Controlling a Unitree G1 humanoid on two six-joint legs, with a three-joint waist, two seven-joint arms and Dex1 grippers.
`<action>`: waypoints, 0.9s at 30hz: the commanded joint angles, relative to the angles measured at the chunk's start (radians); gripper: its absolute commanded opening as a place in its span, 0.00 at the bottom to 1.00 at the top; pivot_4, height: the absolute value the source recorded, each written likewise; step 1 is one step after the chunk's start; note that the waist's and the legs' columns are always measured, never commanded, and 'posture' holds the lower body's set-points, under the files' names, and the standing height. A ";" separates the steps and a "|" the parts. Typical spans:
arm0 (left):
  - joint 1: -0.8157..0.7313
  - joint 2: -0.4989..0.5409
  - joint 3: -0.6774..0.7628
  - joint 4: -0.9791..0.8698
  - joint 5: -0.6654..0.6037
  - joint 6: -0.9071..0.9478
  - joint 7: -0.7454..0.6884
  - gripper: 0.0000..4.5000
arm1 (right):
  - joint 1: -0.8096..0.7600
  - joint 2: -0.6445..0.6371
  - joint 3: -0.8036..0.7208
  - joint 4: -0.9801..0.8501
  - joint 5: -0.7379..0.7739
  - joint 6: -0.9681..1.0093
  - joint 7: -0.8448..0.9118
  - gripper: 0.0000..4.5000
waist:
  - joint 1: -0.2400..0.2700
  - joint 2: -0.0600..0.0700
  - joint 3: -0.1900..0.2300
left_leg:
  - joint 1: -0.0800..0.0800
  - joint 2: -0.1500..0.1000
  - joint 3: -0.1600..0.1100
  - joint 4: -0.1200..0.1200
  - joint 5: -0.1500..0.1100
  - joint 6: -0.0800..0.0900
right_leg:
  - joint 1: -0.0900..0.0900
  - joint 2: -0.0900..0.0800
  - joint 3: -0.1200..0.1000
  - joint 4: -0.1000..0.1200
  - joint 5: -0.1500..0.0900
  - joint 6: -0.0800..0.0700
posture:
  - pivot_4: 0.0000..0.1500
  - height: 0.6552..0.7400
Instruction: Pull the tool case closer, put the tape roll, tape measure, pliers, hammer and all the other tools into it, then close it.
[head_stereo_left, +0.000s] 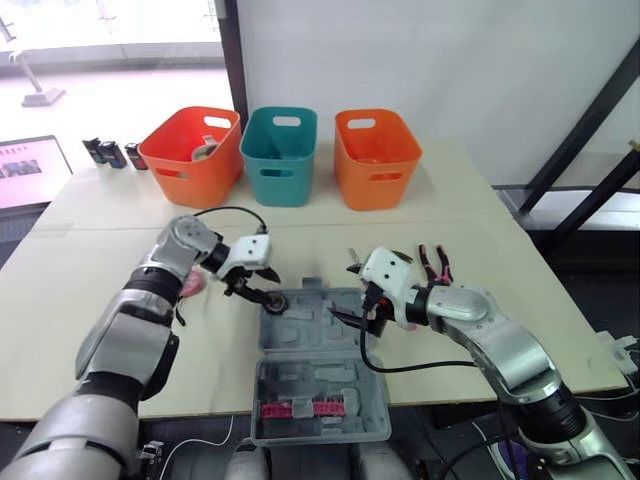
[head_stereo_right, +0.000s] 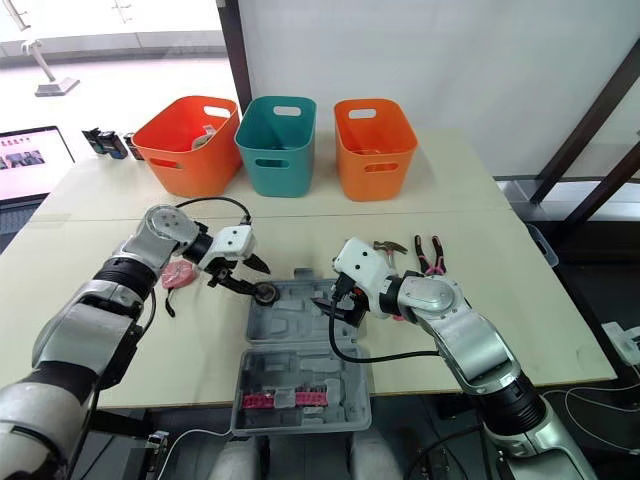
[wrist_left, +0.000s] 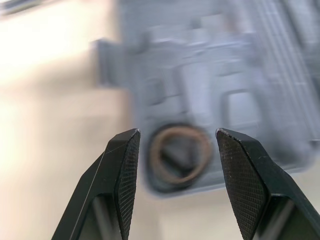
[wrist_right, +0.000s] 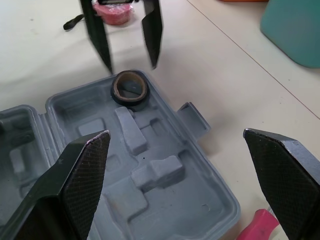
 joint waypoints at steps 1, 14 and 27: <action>-0.004 0.023 0.027 0.011 -0.001 -0.005 0.032 0.56 | -0.005 0.006 -0.009 -0.028 -0.001 -0.011 -0.005 1.00 | 0.001 0.000 0.000 | 0.000 0.000 0.000 0.000 0.000 0.000 | 0.000 0.000 0.000 0.000 0.000 0.000 | 1.00 1.00; 0.037 0.036 0.069 -0.020 -0.041 0.048 -0.003 0.18 | -0.009 0.010 0.004 -0.027 -0.002 -0.009 -0.005 1.00 | 0.000 0.000 0.000 | 0.000 0.000 0.000 0.000 0.000 0.000 | 0.000 0.000 0.000 0.000 0.000 0.000 | 1.00 1.00; 0.163 -0.007 0.142 -0.112 -0.120 0.092 0.059 0.18 | -0.003 0.008 0.007 -0.035 -0.006 -0.002 -0.012 1.00 | 0.001 0.000 0.000 | 0.000 0.000 0.000 0.000 0.000 0.000 | 0.001 0.000 0.000 0.000 0.000 0.000 | 1.00 1.00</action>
